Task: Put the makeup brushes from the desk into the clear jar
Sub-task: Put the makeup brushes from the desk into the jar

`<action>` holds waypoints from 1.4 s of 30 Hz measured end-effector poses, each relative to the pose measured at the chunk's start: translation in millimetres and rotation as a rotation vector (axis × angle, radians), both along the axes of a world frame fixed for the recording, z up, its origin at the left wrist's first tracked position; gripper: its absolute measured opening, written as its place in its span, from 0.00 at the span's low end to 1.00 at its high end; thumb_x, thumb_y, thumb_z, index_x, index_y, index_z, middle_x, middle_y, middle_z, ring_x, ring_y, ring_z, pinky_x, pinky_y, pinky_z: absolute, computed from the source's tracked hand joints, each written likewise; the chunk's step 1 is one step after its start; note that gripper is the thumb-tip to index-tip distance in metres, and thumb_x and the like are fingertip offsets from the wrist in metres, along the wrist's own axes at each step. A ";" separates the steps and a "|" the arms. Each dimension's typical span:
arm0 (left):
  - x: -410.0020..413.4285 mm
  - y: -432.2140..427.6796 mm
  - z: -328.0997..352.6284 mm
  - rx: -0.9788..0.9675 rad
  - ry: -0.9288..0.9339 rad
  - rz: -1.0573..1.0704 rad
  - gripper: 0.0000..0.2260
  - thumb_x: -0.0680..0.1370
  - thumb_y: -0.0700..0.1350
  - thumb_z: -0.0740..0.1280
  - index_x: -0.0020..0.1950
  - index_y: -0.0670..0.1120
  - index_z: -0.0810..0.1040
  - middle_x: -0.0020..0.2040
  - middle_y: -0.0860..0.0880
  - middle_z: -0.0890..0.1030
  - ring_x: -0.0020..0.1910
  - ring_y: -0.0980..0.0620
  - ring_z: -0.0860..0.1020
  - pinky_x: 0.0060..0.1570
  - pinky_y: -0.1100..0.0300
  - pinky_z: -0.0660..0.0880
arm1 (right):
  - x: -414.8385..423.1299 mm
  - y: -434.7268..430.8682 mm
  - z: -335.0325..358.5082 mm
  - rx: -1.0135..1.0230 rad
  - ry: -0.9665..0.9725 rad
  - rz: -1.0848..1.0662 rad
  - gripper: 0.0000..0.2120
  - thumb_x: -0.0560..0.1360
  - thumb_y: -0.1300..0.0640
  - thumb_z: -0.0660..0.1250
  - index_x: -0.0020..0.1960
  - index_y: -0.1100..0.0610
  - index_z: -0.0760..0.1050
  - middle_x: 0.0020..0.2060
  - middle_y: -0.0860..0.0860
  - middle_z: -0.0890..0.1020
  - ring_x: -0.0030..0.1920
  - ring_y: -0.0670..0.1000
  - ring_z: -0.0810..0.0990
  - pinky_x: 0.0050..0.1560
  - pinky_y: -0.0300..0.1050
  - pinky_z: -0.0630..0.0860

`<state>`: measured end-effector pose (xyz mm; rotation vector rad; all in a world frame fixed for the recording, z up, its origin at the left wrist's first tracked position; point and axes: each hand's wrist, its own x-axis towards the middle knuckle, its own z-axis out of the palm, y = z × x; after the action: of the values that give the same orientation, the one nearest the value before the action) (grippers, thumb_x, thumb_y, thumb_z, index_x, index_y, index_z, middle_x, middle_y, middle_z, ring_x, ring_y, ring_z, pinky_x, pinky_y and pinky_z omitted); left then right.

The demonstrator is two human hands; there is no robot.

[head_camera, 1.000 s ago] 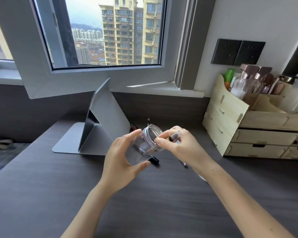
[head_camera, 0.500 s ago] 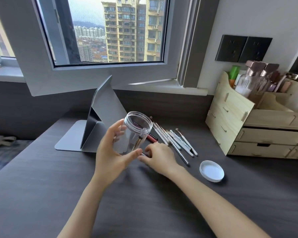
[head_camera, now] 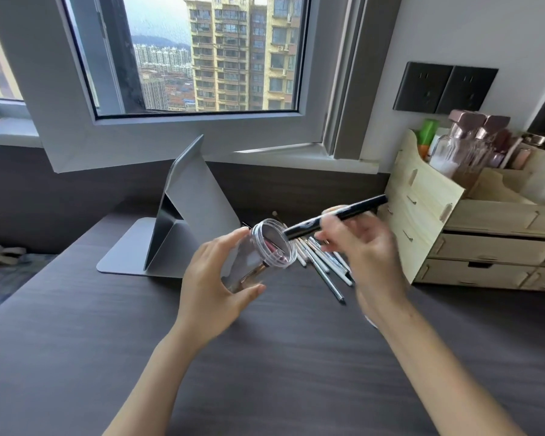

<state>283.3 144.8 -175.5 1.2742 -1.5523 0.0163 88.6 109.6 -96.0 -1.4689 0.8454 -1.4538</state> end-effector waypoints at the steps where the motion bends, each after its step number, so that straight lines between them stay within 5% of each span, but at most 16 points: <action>1: -0.7 0.4 -0.4 -0.003 -0.010 -0.008 0.37 0.59 0.47 0.77 0.65 0.58 0.68 0.58 0.72 0.69 0.58 0.62 0.71 0.58 0.72 0.64 | 3.6 2.1 -5.2 -0.045 0.147 0.010 0.03 0.70 0.59 0.72 0.40 0.52 0.81 0.31 0.45 0.80 0.32 0.41 0.76 0.35 0.34 0.73; 4: -1.3 1.6 -0.4 -0.017 -0.021 -0.015 0.37 0.59 0.46 0.77 0.65 0.58 0.68 0.59 0.74 0.69 0.58 0.68 0.69 0.59 0.72 0.64 | 14.2 1.7 -26.4 -0.131 0.493 -0.017 0.06 0.68 0.49 0.70 0.40 0.51 0.82 0.36 0.49 0.77 0.35 0.42 0.72 0.38 0.35 0.67; 8: -1.4 1.0 0.4 -0.032 -0.036 0.002 0.36 0.59 0.46 0.77 0.65 0.55 0.69 0.57 0.62 0.73 0.57 0.61 0.71 0.58 0.70 0.66 | 15.4 -1.2 -35.9 -0.166 0.616 -0.050 0.22 0.67 0.37 0.60 0.42 0.54 0.82 0.37 0.50 0.77 0.42 0.45 0.75 0.43 0.41 0.69; 12: -2.1 0.8 1.4 -0.031 -0.012 0.014 0.36 0.59 0.47 0.77 0.65 0.55 0.68 0.58 0.63 0.72 0.57 0.60 0.71 0.58 0.70 0.66 | 10.9 -2.8 -24.3 -0.083 0.326 0.202 0.11 0.73 0.46 0.62 0.41 0.46 0.83 0.39 0.49 0.79 0.39 0.40 0.76 0.42 0.33 0.69; 15: -0.1 -0.2 0.6 -0.039 0.069 0.048 0.36 0.59 0.47 0.77 0.65 0.56 0.68 0.58 0.64 0.73 0.57 0.56 0.73 0.59 0.67 0.67 | 15.7 -26.0 -26.6 0.048 0.077 0.034 0.15 0.78 0.54 0.60 0.39 0.53 0.82 0.29 0.43 0.76 0.30 0.40 0.71 0.34 0.31 0.67; 17: 1.7 -0.7 0.9 -0.046 0.162 0.053 0.36 0.59 0.46 0.77 0.65 0.56 0.68 0.59 0.62 0.74 0.58 0.53 0.75 0.60 0.60 0.69 | 29.2 -49.4 -40.6 0.017 0.283 -0.166 0.13 0.77 0.57 0.63 0.38 0.58 0.81 0.26 0.44 0.77 0.30 0.43 0.73 0.35 0.39 0.68; 21: 5.4 0.5 2.7 -0.035 0.427 -0.025 0.35 0.59 0.51 0.77 0.64 0.55 0.70 0.56 0.63 0.77 0.59 0.56 0.75 0.62 0.57 0.71 | 64.1 -82.8 -76.0 -0.113 0.887 -0.189 0.11 0.75 0.55 0.64 0.47 0.60 0.82 0.45 0.57 0.85 0.49 0.57 0.80 0.48 0.46 0.72; 24: 11.6 -1.1 2.1 0.056 0.663 -0.161 0.39 0.56 0.52 0.80 0.64 0.51 0.70 0.58 0.49 0.79 0.58 0.46 0.78 0.62 0.43 0.72 | 83.4 -94.8 -88.2 -0.218 1.183 -0.241 0.15 0.76 0.52 0.62 0.54 0.61 0.78 0.54 0.58 0.81 0.57 0.59 0.75 0.55 0.48 0.70; 26: 12.7 -1.9 2.1 0.093 0.622 -0.153 0.38 0.57 0.51 0.80 0.64 0.52 0.70 0.58 0.46 0.79 0.58 0.46 0.78 0.62 0.42 0.72 | 93.1 -99.1 -89.8 -0.225 1.306 -0.268 0.15 0.78 0.53 0.61 0.58 0.62 0.74 0.58 0.59 0.77 0.60 0.59 0.73 0.57 0.51 0.71; 33: 11.8 -1.6 1.0 0.031 0.470 -0.074 0.35 0.58 0.54 0.77 0.63 0.60 0.69 0.56 0.57 0.78 0.59 0.54 0.76 0.62 0.57 0.71 | 94.1 -110.8 -90.7 -0.057 1.502 -0.283 0.14 0.78 0.58 0.60 0.61 0.63 0.74 0.59 0.59 0.78 0.59 0.60 0.78 0.54 0.49 0.75; 37: 11.7 -1.6 0.2 0.012 0.420 -0.076 0.34 0.59 0.53 0.77 0.62 0.64 0.68 0.56 0.63 0.77 0.60 0.55 0.75 0.61 0.61 0.70 | 68.3 -97.2 -74.7 0.086 1.193 -0.195 0.16 0.78 0.54 0.59 0.49 0.66 0.78 0.43 0.64 0.81 0.47 0.58 0.83 0.42 0.47 0.73; 40: 11.5 -2.0 -0.1 -0.019 0.314 -0.035 0.34 0.60 0.48 0.78 0.63 0.61 0.69 0.58 0.63 0.77 0.62 0.59 0.73 0.62 0.64 0.68 | 43.9 -75.0 -55.4 0.282 0.556 -0.032 0.10 0.77 0.59 0.62 0.40 0.63 0.74 0.29 0.56 0.76 0.20 0.42 0.75 0.25 0.39 0.72; 42: 7.6 -1.7 0.3 -0.063 0.161 0.033 0.34 0.60 0.45 0.77 0.64 0.56 0.69 0.60 0.63 0.74 0.62 0.66 0.70 0.62 0.68 0.65 | 28.1 -53.0 -38.0 0.282 0.191 0.065 0.04 0.76 0.65 0.63 0.42 0.64 0.72 0.30 0.56 0.80 0.23 0.45 0.79 0.26 0.37 0.78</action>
<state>290.9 143.1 -175.2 1.2215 -1.3830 -0.0160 116.7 56.6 -134.0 -1.4196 1.0620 -1.1071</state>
